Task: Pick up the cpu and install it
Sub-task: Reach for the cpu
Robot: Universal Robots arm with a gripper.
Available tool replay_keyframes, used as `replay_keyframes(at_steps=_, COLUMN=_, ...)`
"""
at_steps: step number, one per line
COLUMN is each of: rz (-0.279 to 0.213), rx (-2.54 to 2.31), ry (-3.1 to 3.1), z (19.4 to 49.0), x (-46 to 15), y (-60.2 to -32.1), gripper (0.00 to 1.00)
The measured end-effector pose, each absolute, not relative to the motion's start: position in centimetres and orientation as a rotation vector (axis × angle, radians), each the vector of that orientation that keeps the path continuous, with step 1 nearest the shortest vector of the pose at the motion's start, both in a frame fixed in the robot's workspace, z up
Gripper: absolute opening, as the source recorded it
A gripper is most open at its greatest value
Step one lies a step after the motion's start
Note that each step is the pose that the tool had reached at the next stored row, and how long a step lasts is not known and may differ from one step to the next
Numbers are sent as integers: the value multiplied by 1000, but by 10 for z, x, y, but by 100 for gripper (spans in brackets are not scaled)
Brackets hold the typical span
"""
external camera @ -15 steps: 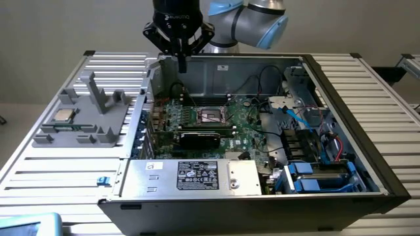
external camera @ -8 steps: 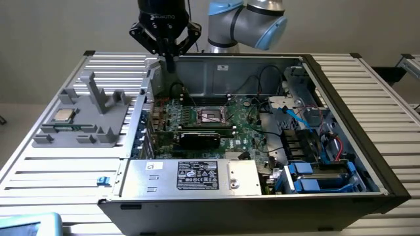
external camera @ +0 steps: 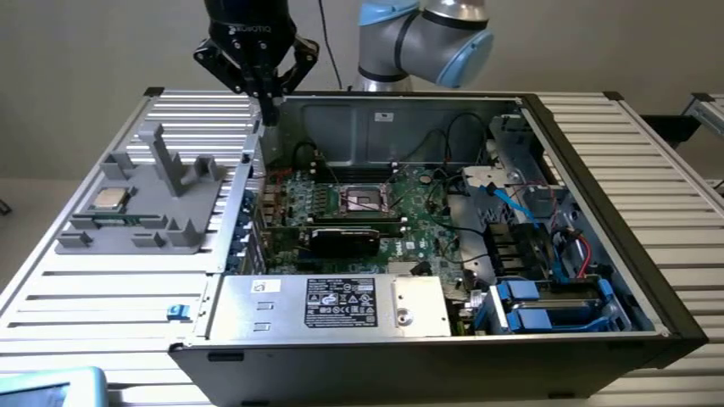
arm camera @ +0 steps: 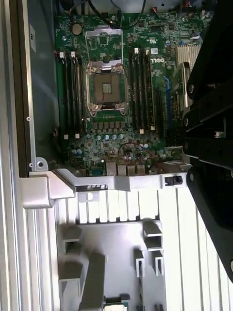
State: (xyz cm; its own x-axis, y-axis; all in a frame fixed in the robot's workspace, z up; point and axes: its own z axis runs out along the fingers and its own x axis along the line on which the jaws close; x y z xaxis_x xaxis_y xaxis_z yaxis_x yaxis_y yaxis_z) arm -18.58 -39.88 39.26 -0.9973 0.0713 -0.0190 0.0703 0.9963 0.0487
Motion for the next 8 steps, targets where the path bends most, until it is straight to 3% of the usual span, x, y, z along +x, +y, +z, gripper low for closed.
replay_keyframes(at_steps=8, rz=75, rx=110, ry=3118, z=393, x=-212, y=-399, gripper=11)
